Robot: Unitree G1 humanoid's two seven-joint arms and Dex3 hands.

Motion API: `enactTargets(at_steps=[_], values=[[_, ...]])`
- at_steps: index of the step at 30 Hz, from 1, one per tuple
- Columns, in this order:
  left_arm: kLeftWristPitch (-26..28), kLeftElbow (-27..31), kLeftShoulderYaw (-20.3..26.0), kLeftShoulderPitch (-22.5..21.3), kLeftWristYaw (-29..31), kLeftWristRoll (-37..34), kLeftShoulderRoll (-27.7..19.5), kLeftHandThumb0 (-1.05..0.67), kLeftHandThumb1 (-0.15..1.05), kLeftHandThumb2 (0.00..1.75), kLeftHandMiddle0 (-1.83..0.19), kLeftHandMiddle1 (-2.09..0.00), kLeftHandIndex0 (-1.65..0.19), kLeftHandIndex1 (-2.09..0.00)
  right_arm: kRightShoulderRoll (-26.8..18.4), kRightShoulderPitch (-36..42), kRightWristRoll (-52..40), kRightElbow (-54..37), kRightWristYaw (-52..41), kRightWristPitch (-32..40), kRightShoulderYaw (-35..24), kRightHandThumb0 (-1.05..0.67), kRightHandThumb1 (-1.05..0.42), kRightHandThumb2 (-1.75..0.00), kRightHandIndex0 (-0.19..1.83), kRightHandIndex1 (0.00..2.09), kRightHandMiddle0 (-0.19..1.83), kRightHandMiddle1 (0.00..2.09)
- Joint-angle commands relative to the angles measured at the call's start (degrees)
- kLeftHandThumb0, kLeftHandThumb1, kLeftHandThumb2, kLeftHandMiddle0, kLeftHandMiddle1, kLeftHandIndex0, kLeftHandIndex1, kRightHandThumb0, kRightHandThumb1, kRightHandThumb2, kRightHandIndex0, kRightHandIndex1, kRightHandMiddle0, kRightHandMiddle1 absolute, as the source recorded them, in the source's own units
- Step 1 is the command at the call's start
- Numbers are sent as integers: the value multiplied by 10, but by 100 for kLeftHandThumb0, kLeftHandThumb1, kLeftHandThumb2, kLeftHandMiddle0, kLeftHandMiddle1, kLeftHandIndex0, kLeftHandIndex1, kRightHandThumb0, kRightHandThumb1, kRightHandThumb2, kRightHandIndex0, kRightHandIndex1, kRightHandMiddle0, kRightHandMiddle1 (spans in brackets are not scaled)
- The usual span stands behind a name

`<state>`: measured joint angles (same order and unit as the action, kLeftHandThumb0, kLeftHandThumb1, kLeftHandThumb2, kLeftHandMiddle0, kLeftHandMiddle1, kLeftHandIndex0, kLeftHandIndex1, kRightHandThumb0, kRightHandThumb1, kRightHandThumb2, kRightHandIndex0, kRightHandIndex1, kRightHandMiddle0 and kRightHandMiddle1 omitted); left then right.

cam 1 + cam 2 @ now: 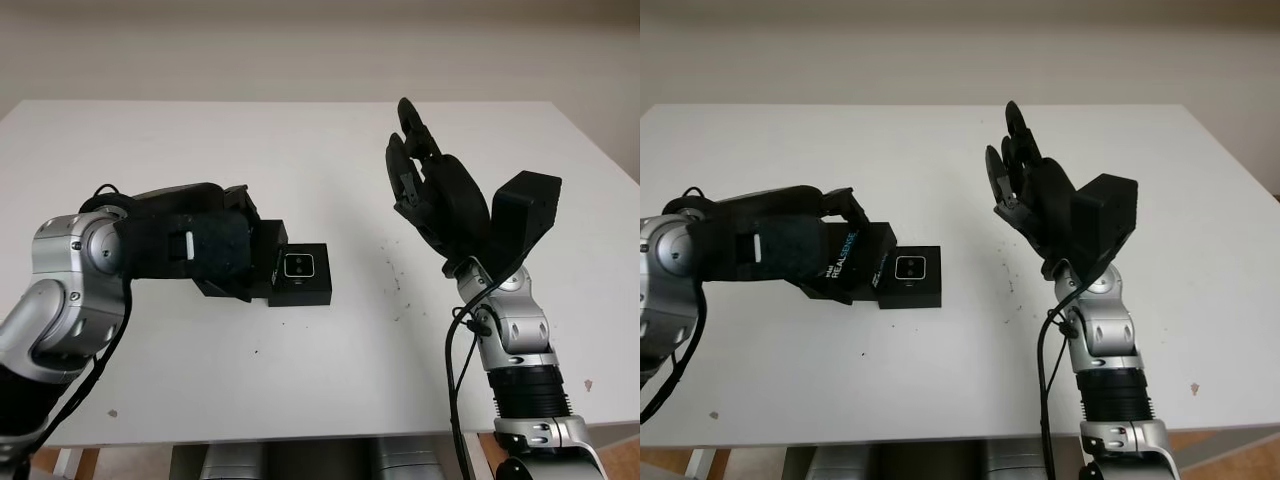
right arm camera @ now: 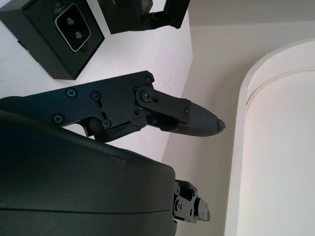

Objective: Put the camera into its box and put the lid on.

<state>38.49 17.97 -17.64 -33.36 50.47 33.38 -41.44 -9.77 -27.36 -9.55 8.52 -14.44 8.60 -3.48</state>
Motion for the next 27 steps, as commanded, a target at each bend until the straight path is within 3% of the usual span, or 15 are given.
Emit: enactTargets(at_steps=[1, 6, 16, 21, 27], values=[[11, -11, -1, -25, 4, -8, 14, -29, 105, 20, -56, -209, -38, -205, 3, -2, 3, -1, 3, -9, 0, -55, -105, -64, -19, 0, -18, 4], [8, -33, 3, -31, -1, -34, 26, -30, 105, 22, -53, -203, -40, -206, 11, -1, 2, -2, 11, -16, -2, -55, -105, -68, -19, 0, -19, 3], [-6, -52, -15, -30, -36, -22, 39, -34, 105, 20, -69, -209, -56, -209, 20, -1, -8, -1, 15, -18, -7, -61, -105, -66, -19, 0, -19, 1], [-26, -61, -20, -29, -52, -14, 42, -31, 105, 22, -47, -208, -37, -206, 19, -1, -7, -4, 12, -13, -6, -63, -105, -63, -19, 0, -19, 0], [-51, -77, -18, -28, -66, -11, 42, -30, 105, 23, -43, -206, -29, -201, 20, 2, 1, 3, 10, -34, -3, -59, -105, -65, -19, 0, -19, 0]])
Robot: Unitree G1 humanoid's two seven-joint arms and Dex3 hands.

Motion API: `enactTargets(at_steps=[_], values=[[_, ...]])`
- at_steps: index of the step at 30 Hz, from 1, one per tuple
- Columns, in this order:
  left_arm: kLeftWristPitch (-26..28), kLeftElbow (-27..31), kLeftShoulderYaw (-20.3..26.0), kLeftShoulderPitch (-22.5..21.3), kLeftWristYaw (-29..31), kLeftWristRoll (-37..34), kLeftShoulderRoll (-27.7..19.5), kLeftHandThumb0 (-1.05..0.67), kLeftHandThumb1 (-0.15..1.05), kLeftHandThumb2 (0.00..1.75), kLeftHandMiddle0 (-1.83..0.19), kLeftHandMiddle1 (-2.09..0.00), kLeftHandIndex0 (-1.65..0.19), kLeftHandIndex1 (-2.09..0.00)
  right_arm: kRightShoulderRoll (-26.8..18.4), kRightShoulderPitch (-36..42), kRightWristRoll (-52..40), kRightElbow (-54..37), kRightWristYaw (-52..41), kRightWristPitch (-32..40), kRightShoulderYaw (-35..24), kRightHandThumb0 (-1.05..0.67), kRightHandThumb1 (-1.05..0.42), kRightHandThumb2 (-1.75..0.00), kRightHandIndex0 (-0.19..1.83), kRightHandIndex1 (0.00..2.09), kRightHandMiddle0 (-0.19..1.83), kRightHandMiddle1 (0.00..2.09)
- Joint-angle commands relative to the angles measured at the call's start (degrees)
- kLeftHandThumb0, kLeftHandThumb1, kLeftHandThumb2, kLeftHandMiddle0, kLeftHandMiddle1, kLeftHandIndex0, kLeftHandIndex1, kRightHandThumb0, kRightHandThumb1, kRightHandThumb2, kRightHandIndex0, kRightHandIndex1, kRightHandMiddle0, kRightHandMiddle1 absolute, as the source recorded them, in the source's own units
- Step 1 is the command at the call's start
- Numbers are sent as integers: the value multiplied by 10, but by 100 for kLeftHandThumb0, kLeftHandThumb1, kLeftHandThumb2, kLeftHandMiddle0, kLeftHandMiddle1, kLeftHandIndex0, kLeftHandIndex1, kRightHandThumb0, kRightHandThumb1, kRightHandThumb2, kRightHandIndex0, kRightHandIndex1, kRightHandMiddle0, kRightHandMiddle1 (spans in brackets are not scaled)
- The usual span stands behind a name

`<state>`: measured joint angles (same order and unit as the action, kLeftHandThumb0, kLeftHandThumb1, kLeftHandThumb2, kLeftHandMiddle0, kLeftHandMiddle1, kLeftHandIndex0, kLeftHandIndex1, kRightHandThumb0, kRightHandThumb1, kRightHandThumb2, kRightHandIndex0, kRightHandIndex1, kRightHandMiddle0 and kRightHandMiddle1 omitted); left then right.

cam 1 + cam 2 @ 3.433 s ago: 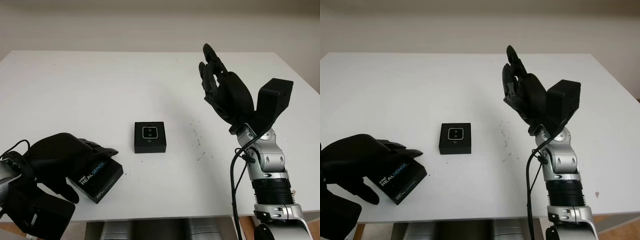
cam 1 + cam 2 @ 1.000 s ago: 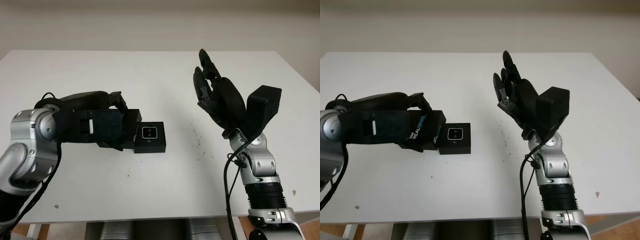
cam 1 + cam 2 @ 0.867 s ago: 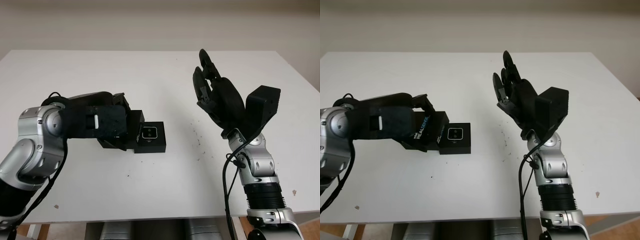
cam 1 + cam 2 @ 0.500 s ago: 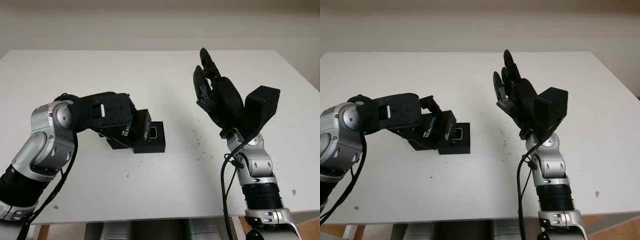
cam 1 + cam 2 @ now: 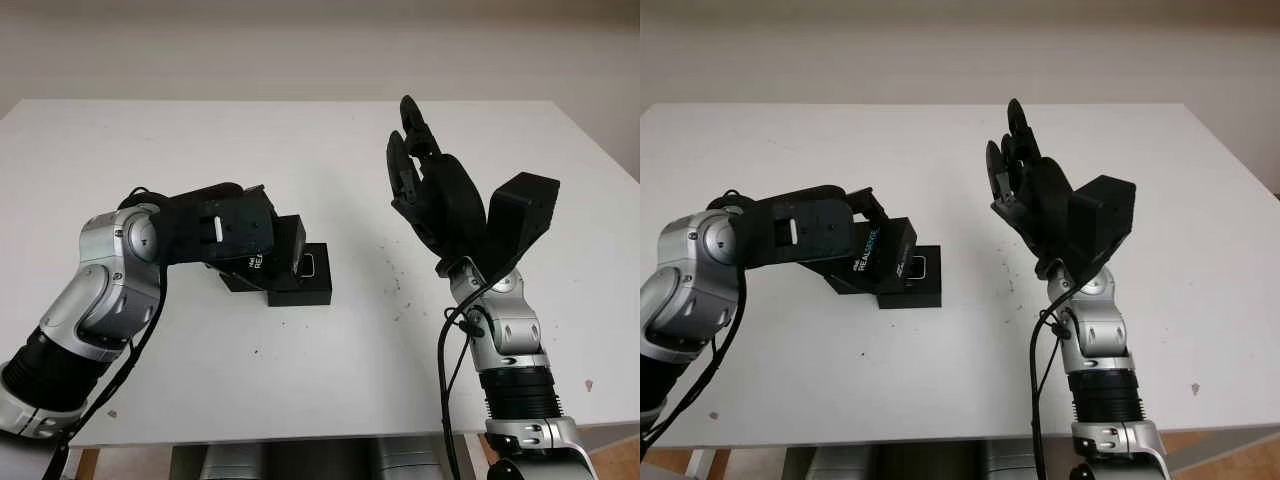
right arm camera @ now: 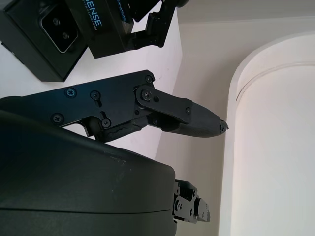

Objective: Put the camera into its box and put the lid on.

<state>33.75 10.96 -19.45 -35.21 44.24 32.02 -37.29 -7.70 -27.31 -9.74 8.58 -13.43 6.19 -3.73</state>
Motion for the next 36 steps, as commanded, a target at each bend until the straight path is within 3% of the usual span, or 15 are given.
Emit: enactTargets(at_steps=[1, 7, 12, 16, 22, 34, 36], values=[[-3, -9, -2, -11, -4, 7, 0, -31, 105, 23, -42, -206, -28, -200, -1, 2, 5, 2, 1, -10, 1, -59, -105, -65, -19, 0, -19, 1], [13, -21, -4, -23, 1, 18, 12, -30, 105, 22, -36, -195, -25, -190, 1, 4, 14, 5, 5, -19, 3, -58, -105, -65, -19, 0, -19, 1], [18, -33, -6, -29, -6, 19, 28, -30, 105, 21, -38, -199, -30, -193, 1, 4, 15, 8, 5, -21, 1, -59, -105, -64, -19, 0, -19, 1], [14, -59, -6, -34, -15, 16, 42, -31, 105, 21, -29, -177, -22, -183, 0, 3, 18, 11, 5, -26, 1, -60, -105, -63, -19, 0, -19, 1], [-7, -90, 2, -32, -30, -4, 49, -31, 105, 22, -30, -182, -21, -181, -1, 4, 19, 6, 4, -21, 2, -60, -105, -64, -19, 0, -19, 1], [54, -92, -13, -48, -22, 1, 66, -32, 105, 21, -21, -190, -14, -185, 0, 8, 29, 8, 10, -26, 4, -60, -105, -63, -19, 0, -19, 4], [77, -96, -29, -58, -7, 12, 67, -33, 105, 21, -14, -174, -7, -186, 1, 7, 28, 11, 10, -26, 4, -60, -105, -62, -19, 0, -19, 4]])
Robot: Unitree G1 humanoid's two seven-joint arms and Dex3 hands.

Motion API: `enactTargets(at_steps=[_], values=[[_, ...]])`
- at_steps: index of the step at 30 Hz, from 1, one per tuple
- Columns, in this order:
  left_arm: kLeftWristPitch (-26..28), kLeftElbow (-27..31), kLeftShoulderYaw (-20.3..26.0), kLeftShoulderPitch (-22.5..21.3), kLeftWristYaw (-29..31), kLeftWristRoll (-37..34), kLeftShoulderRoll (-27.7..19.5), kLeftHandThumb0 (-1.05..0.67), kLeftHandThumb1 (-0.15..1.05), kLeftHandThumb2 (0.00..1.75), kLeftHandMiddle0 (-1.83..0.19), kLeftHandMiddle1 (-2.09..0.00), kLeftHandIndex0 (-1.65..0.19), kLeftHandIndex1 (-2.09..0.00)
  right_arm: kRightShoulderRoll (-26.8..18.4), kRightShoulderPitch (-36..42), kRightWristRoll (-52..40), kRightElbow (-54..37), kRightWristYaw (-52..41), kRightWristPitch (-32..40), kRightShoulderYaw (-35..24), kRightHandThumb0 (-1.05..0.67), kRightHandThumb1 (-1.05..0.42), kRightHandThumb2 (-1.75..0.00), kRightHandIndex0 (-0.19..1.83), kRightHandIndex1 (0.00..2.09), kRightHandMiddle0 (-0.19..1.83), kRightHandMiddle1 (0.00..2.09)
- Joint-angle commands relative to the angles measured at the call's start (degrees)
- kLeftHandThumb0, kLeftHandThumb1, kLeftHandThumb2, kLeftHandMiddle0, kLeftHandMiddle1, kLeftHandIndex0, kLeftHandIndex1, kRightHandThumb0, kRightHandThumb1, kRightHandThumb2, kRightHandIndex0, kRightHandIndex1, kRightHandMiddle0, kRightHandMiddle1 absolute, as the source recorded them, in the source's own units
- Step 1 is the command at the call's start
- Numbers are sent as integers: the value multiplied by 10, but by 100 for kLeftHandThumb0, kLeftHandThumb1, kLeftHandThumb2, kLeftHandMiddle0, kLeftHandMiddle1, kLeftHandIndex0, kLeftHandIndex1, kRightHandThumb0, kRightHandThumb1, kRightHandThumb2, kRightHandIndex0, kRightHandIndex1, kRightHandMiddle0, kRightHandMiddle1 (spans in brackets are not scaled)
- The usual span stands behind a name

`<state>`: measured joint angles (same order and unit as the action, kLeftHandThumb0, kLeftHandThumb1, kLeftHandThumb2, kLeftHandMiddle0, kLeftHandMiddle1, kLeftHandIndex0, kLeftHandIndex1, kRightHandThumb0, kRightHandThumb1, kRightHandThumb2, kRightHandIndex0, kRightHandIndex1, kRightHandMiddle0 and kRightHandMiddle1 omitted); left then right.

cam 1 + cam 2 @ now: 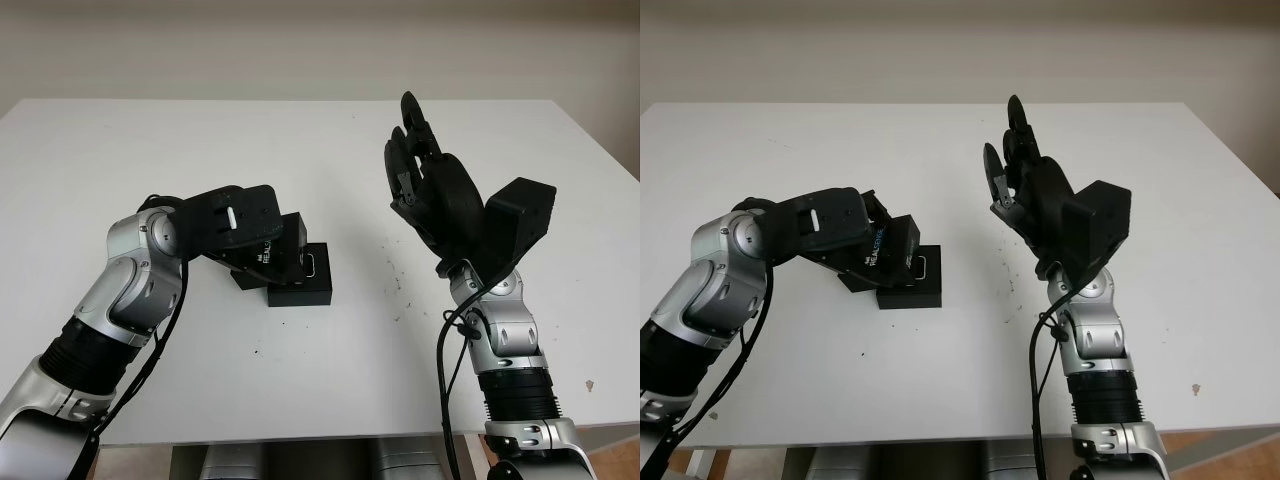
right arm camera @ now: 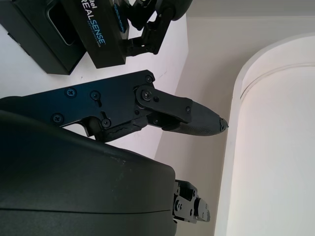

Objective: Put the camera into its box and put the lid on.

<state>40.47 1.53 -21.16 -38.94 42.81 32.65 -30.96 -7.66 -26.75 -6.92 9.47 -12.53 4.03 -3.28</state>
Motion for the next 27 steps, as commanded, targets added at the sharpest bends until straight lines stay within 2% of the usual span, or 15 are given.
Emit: enactTargets(at_steps=[1, 3, 6, 10, 12, 14, 16, 18, 21, 23, 27], values=[[21, -4, -20, -25, 14, 12, 4, -34, 105, 21, -13, -168, -3, -186, 1, 2, 0, 2, 1, -4, 0, -60, -105, -62, -19, 0, -19, 3], [35, -9, -36, -33, 22, 23, 5, -33, 105, 20, -16, -160, 1, -187, 3, 1, -1, 2, 1, -6, 1, -59, -105, -62, -19, 0, -19, 3], [39, -14, -45, -38, 24, 27, 8, -33, 105, 19, -16, -158, 1, -184, 4, 0, 4, 4, 4, -6, 4, -60, -105, -62, -19, 0, -19, 2], [53, -17, -47, -48, 27, 24, 12, -33, 105, 20, -14, -165, 0, -164, 5, 2, 11, 0, 12, 1, 8, -61, -105, -61, -19, 0, -19, 3], [53, -19, -49, -51, 30, 21, 12, -33, 105, 20, -15, -167, -3, -162, 6, 2, 13, -1, 14, 0, 9, -61, -105, -61, -19, 0, -18, 3], [50, -21, -51, -54, 33, 18, 13, -34, 105, 21, -18, -179, -21, -180, 8, 3, 13, -1, 16, -1, 9, -61, -105, -61, -19, 0, -19, 3], [48, -18, -53, -57, 37, 15, 14, -34, 105, 22, -21, -189, -30, -192, 9, 4, 16, 0, 19, -3, 9, -61, -105, -60, -19, 0, -18, 4], [53, -12, -53, -58, 41, 14, 16, -34, 105, 23, -24, -194, -33, -196, 10, 4, 18, 1, 21, -4, 10, -62, -105, -60, -19, 1, -18, 4], [58, -4, -57, -58, 47, 15, 16, -34, 105, 24, -23, -193, -22, -188, 12, 3, 17, 4, 20, -7, 10, -61, -105, -61, -19, 1, -18, 5], [59, -2, -57, -57, 47, 15, 18, -35, 105, 24, -20, -191, -22, -192, 13, 3, 14, 7, 18, -10, 9, -61, -105, -61, -19, 0, -19, 4], [68, 0, -58, -59, 50, 15, 19, -35, 105, 24, -22, -200, -17, -194, 15, 2, 14, 16, 17, -19, 8, -62, -105, -60, -19, 0, -19, 4]])
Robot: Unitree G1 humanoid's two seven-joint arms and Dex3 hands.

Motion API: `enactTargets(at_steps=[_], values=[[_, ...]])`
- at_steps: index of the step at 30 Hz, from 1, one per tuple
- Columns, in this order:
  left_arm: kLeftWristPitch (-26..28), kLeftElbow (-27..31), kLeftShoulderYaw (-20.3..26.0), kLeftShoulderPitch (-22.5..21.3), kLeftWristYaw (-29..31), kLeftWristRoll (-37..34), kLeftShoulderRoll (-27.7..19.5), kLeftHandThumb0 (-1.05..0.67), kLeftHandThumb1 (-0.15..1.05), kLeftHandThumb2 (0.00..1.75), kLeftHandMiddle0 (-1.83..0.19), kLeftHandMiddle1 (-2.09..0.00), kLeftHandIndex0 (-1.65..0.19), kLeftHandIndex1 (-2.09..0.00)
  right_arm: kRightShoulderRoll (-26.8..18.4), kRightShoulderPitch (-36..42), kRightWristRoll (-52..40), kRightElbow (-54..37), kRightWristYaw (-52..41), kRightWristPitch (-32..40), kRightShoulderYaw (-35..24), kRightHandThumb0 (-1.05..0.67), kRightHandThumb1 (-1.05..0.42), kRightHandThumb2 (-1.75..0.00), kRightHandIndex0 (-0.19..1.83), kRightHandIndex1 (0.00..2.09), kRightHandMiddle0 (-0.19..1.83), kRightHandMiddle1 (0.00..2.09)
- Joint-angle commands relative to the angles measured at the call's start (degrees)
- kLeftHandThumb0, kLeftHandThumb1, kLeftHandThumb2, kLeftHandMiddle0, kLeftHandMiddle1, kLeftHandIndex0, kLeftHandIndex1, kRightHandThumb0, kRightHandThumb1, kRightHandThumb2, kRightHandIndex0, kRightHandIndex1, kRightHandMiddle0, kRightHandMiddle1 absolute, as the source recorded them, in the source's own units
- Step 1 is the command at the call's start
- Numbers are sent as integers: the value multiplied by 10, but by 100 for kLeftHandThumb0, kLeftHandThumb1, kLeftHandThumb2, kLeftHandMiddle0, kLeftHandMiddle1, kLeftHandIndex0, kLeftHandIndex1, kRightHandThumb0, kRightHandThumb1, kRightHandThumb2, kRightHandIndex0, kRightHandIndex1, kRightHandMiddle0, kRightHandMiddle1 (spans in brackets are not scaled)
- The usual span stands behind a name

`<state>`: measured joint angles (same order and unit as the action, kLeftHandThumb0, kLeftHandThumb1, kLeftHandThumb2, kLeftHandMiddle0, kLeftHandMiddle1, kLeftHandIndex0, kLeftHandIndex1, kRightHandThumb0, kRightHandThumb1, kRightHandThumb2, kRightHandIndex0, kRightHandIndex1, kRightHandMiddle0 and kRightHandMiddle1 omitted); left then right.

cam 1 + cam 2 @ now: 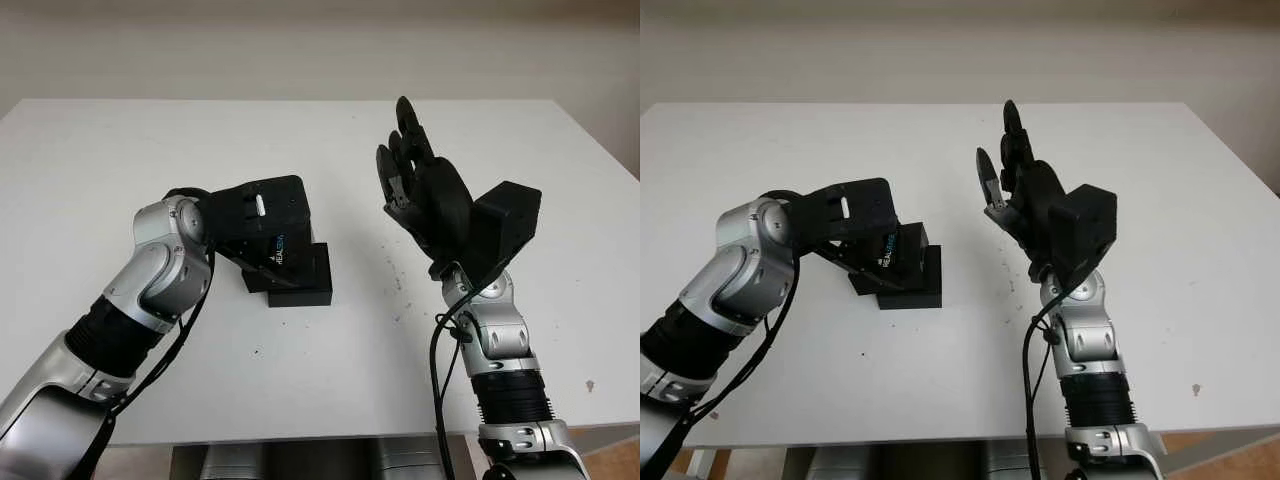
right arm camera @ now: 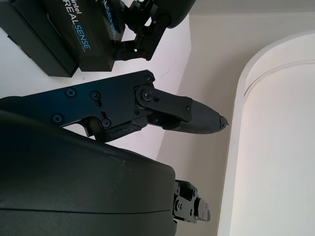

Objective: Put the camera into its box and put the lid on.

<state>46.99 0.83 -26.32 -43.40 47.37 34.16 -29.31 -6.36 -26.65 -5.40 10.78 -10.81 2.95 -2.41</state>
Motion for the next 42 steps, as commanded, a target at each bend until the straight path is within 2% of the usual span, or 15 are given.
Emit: enactTargets(at_steps=[1, 5, 9, 14, 16, 18, 21, 25, 33, 37, 39, 42], values=[[4, 9, -8, -15, 5, 1, 2, -35, 105, 24, -22, -200, -16, -193, 3, 0, -3, 3, 1, -5, -2, -62, -105, -60, -19, 0, -19, 4], [5, 17, -10, -15, 7, 1, 3, -35, 105, 24, -23, -200, -21, -198, 2, 0, -3, 9, -1, -11, -2, -62, -105, -59, -19, 0, -19, 4], [1, 16, -8, -13, -1, -1, 9, -36, 105, 23, -21, -198, -11, -188, 1, -1, -1, 11, -2, -14, 0, -62, -105, -60, -19, 0, -19, 4], [-17, 4, -7, -8, -19, -5, 17, -35, 105, 22, -16, -184, -5, -178, 3, -1, 1, 11, 1, -17, 0, -61, -105, -59, -19, 0, -19, 4], [-22, -2, -10, -9, -26, -4, 21, -34, 105, 22, -20, -186, -16, -183, 2, -2, 2, 13, 1, -19, 1, -62, -105, -59, -19, 0, -19, 5], [-15, -8, -20, -15, -26, 4, 24, -35, 105, 23, -21, -189, -15, -181, 4, -2, 1, 14, 1, -19, 1, -62, -105, -59, -19, 0, -19, 5], [-10, -14, -21, -19, -32, 7, 36, -33, 105, 22, -10, -188, 0, -178, 6, -3, 2, 19, 1, -25, 1, -62, -105, -59, -19, 0, -19, 5], [-12, -21, -18, -20, -41, 0, 49, -31, 105, 20, 8, -178, 2, -179, 10, -4, 1, 20, 3, -28, 1, -62, -105, -58, -19, 0, -19, 4], [0, -21, -27, -24, -35, 1, 56, -33, 105, 21, 13, -168, 3, -167, 10, -3, 5, 21, 9, -30, 1, -64, -105, -57, -19, 2, -18, 5], [31, -18, -25, -23, -28, -4, 61, -34, 105, 23, 15, -164, 8, -163, 11, -4, 3, 23, 9, -33, 1, -63, -105, -57, -19, 2, -19, 5], [46, -11, -28, -23, -20, -7, 59, -34, 105, 24, 12, -170, 11, -163, 10, -5, 5, 24, 9, -33, 1, -63, -105, -58, -19, 2, -19, 5], [68, 5, -27, -21, -8, -16, 54, -36, 105, 24, 0, -187, 4, -170, 8, -5, 5, 21, 9, -28, 2, -63, -105, -58, -19, 2, -18, 5]])
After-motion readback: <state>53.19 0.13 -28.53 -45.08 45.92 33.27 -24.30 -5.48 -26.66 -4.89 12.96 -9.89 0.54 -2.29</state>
